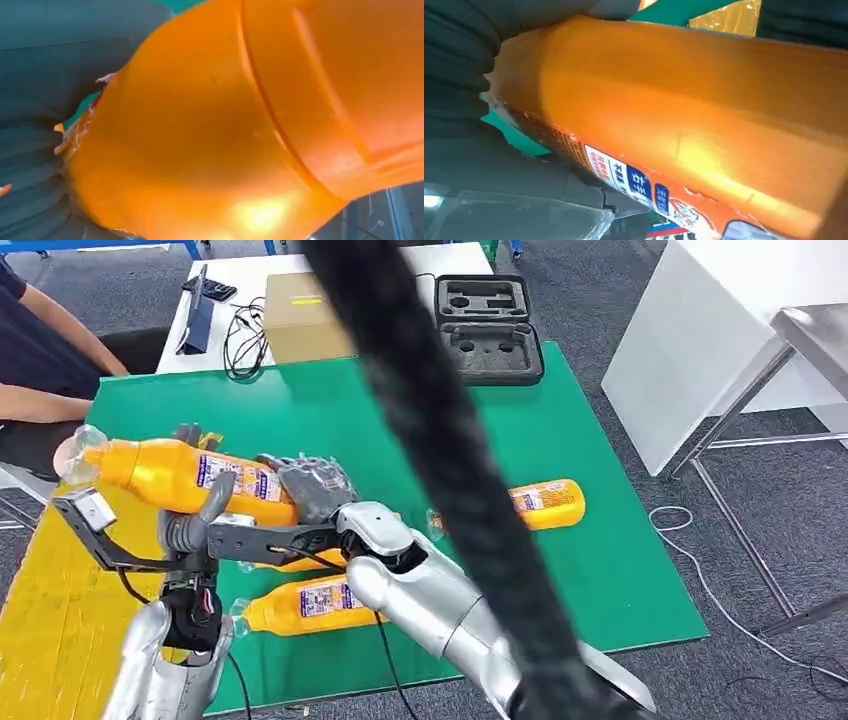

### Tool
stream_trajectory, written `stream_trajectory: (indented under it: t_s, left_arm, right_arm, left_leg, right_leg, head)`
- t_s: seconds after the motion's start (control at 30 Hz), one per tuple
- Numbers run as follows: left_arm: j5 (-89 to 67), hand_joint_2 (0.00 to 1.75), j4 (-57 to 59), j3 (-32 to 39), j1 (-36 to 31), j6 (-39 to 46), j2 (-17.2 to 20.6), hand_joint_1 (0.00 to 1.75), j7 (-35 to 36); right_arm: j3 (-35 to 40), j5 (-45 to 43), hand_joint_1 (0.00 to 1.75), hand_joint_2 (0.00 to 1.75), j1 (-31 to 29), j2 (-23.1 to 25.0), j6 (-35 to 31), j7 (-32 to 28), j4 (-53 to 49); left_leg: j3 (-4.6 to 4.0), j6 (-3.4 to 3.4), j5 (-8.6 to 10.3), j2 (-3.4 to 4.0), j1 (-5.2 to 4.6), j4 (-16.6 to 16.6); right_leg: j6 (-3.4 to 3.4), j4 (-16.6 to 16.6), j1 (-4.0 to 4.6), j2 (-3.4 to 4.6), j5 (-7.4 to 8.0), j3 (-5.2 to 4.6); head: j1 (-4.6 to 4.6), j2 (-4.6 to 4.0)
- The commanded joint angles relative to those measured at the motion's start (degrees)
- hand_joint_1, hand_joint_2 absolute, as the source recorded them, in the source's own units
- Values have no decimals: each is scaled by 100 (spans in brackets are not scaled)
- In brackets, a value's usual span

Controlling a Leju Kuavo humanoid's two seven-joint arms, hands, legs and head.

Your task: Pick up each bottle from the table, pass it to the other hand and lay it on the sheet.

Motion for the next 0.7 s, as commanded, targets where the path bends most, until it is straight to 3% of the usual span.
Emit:
stream_trajectory:
  t_s: [0.03, 0.07, 0.1, 0.13, 0.7]
  left_arm:
    - [-4, 175, 131, 62, -470, -8, -78, 0, 82]
    - [-4, 175, 131, 62, -470, -8, -78, 0, 82]
    - [36, 175, 105, 85, -448, -40, -77, 49, 69]
    - [59, 175, 93, 97, -437, -64, -81, 175, 59]
    - [366, 175, 102, 206, -420, -60, -164, 175, -44]
  right_arm:
    - [872, -24, 175, 175, 94, -70, 310, -209, -73]
    - [872, -24, 175, 175, 94, -70, 310, -209, -73]
    - [884, -73, 175, 175, 109, -70, 332, -219, -92]
    - [896, -112, 175, 175, 108, -70, 355, -226, -90]
    - [617, -252, 175, 175, 186, -70, 264, -410, 389]
  left_leg:
    - [14, -18, -6, -16, 10, 1]
    - [6, -13, -2, -12, 7, 0]
    - [18, -22, -10, -17, 15, 5]
    - [11, -17, -5, -15, 10, 2]
    - [23, -21, -6, -26, 13, 0]
  right_leg:
    - [-4, -3, 10, -26, -10, 22]
    - [-3, -4, 7, -19, -5, 12]
    - [-5, -2, 16, -28, -13, 28]
    - [-3, -2, 10, -23, -8, 18]
    - [-4, -6, 14, -38, -14, 33]
  head:
    - [0, 0]
    - [0, 0]
    - [0, 0]
    - [0, 0]
    - [0, 0]
